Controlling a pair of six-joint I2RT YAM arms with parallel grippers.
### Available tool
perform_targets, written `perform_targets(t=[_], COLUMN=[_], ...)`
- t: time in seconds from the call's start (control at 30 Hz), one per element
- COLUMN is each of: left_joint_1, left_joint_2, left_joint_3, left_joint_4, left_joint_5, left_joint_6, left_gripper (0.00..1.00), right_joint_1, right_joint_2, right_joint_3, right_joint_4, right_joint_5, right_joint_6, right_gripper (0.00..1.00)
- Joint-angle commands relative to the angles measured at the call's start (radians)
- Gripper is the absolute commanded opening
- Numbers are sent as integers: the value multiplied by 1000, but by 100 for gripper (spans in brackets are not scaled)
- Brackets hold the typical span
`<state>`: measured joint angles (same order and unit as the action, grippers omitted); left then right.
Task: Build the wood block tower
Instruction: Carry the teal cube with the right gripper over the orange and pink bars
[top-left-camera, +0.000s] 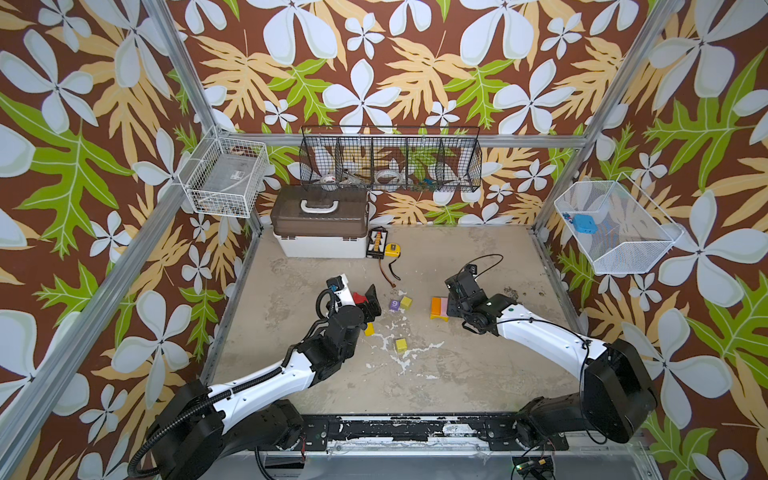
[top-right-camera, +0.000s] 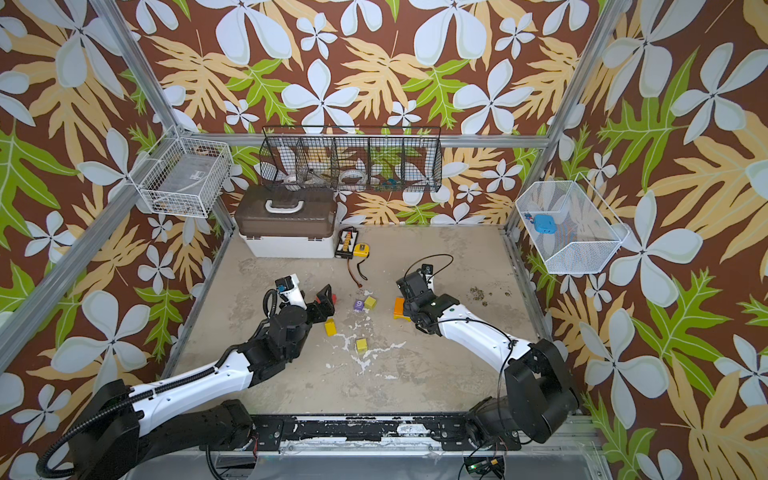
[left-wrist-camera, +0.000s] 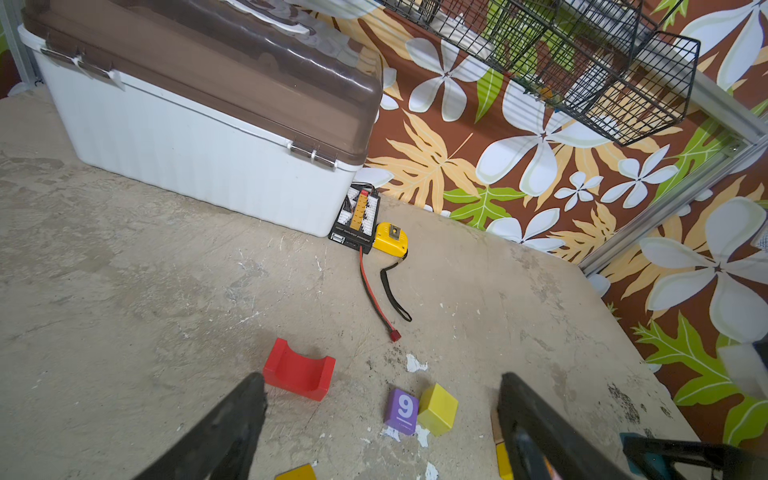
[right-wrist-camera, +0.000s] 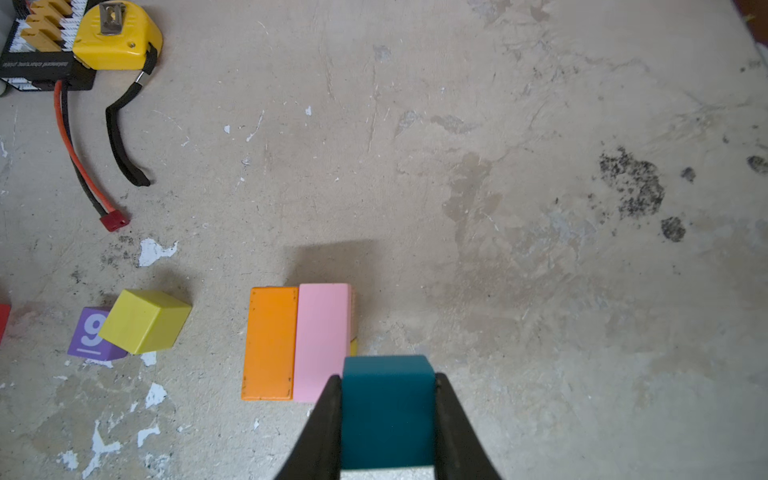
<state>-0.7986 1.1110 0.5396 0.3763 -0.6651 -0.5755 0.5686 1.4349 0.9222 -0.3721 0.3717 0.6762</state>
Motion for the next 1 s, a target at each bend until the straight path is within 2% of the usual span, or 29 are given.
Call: perform_targets(t=[0.0,0.4,0.97], left_joint_1=[2,2,3], left_joint_2=[-7,0,-5], left_joint_3=[6,6,5], left_joint_4=[6,5,3], left_joint_5=[-15,1,9], left_joint_6=[1,-4,-9], left_gripper=[88,89,88], right_joint_1=[2,3,3], right_joint_2=[10,107,174], right_joint_3=[-3,27,58], right_joint_4=[71,99,81], right_joint_5=[-45,-138,-112], right_joint_6=[36,-1,-18], right_gripper=[20,19,22])
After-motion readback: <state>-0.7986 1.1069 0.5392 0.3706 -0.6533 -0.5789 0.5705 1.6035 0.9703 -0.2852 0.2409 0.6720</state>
